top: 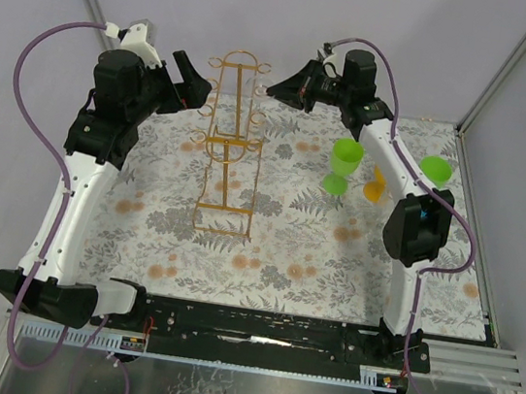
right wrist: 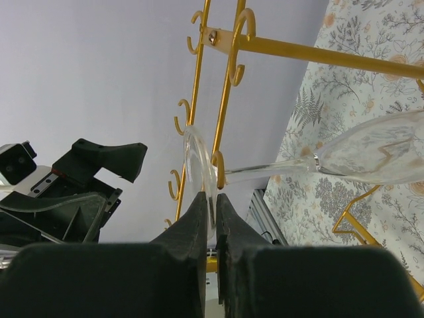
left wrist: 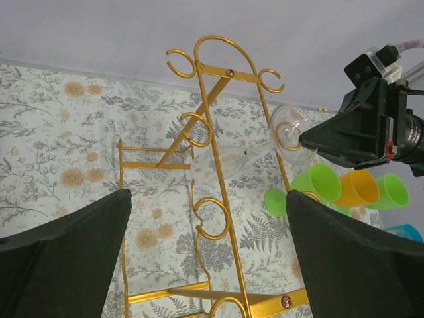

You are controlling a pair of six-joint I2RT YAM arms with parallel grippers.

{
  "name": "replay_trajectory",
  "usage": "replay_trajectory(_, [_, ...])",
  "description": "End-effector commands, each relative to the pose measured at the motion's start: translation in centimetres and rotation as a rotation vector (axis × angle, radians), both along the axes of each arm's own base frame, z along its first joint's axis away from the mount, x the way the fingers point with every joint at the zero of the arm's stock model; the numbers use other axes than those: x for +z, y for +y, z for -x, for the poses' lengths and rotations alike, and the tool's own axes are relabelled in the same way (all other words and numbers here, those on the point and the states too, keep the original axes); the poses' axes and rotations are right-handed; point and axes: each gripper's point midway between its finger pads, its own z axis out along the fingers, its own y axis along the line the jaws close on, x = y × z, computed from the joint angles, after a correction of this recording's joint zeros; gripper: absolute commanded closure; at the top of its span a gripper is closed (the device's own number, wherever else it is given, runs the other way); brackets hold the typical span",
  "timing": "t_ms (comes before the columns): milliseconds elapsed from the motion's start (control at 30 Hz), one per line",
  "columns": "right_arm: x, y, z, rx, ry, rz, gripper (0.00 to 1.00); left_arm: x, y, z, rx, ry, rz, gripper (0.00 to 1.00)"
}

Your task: Take the wine glass off the wine glass rack

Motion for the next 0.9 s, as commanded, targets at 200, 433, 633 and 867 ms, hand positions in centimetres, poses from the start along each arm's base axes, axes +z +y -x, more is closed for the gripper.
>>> replay_trajectory(200, [6.8, -2.0, 2.3, -0.01, -0.127, -0.051, 1.0, 1.2, 0.2, 0.5, -0.001, -0.047, 0.021, 0.0])
replay_trajectory(433, [6.9, -2.7, 2.2, -0.025, -0.124, -0.041, 1.0, 1.3, 0.2, 0.7, -0.004, -0.047, 0.034, 0.0])
replay_trajectory(633, [6.2, -2.7, 1.9, -0.033, -0.111, -0.039, 1.0, 1.4, 0.2, 1.1, -0.009, -0.051, 0.038, 0.0])
replay_trajectory(867, [6.5, -3.9, 2.6, -0.057, -0.129, -0.026, 1.0, 2.1, -0.4, 1.7, -0.044, -0.059, 0.055, 0.01])
